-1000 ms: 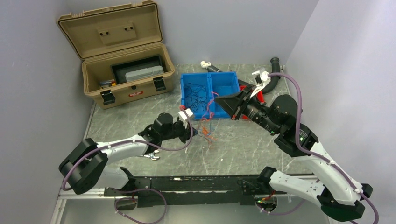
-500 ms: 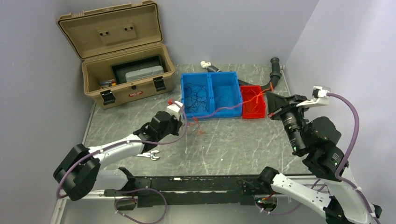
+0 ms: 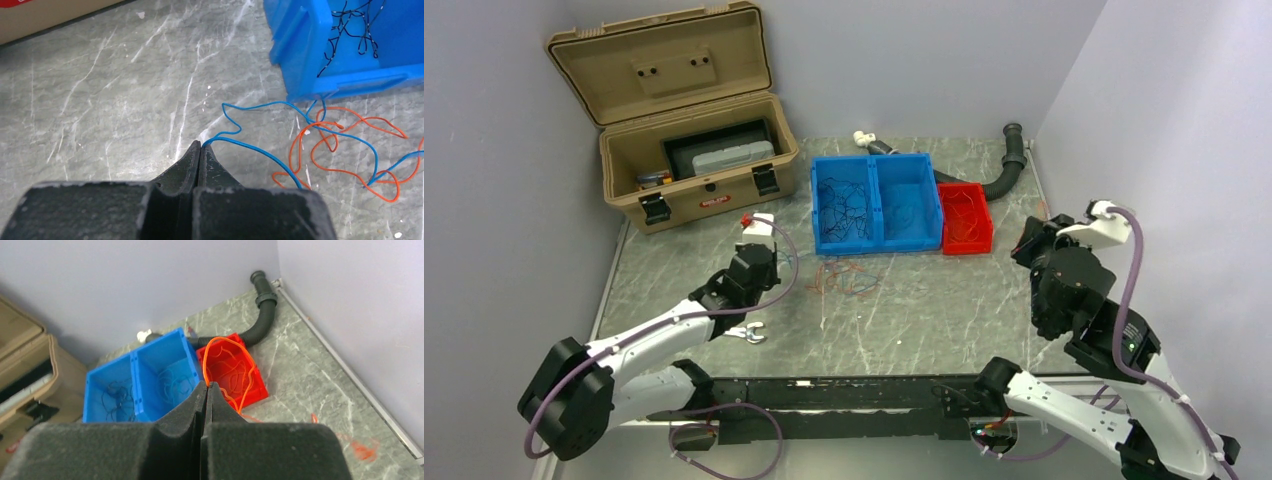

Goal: Untangle the cables

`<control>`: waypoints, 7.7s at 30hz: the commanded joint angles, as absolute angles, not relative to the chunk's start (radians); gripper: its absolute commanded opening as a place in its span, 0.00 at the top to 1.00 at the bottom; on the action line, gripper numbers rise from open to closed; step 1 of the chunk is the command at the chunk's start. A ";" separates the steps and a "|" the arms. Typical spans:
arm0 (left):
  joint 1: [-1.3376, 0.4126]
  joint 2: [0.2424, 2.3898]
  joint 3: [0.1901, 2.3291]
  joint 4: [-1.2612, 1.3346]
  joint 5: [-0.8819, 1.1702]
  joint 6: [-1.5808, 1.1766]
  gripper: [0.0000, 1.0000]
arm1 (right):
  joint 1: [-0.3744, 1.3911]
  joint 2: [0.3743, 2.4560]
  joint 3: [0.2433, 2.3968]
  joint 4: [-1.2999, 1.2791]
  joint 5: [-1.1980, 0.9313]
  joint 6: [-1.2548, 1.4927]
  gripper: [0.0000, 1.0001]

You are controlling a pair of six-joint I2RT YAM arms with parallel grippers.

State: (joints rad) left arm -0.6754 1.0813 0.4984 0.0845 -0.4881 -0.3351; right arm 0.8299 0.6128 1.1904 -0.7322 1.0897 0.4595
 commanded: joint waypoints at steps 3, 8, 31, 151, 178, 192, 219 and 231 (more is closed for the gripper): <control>-0.674 1.031 0.503 0.029 -0.642 -0.384 1.00 | 0.831 0.693 1.129 -0.714 0.884 0.423 1.00; -0.675 0.979 0.471 0.045 -0.664 -0.388 1.00 | 0.827 0.812 1.120 -0.766 0.901 0.482 1.00; -0.674 0.956 0.457 0.100 -0.548 -0.337 1.00 | 0.422 1.140 1.541 -0.483 0.588 0.244 1.00; -0.680 1.003 0.486 0.099 -0.505 -0.303 1.00 | 0.095 1.755 1.210 -0.330 0.388 0.585 1.00; -0.706 0.979 0.474 0.141 -0.411 -0.251 1.00 | 0.447 1.222 0.910 -0.268 -0.105 0.379 0.41; -0.708 0.983 0.476 0.131 -0.434 -0.247 1.00 | 0.636 1.476 0.923 -0.218 -0.135 0.189 0.38; -0.708 0.992 0.489 0.111 -0.460 -0.249 1.00 | 0.940 1.770 1.200 -0.328 0.104 0.063 0.48; -0.708 0.997 0.494 0.102 -0.472 -0.251 1.00 | 0.961 1.791 1.176 -0.364 0.151 0.064 0.57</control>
State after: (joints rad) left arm -0.7021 0.9989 0.4618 0.0856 -0.4507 -0.2562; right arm 0.9512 1.7786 1.1622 -0.3431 0.1112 0.0814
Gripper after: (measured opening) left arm 0.007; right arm 0.438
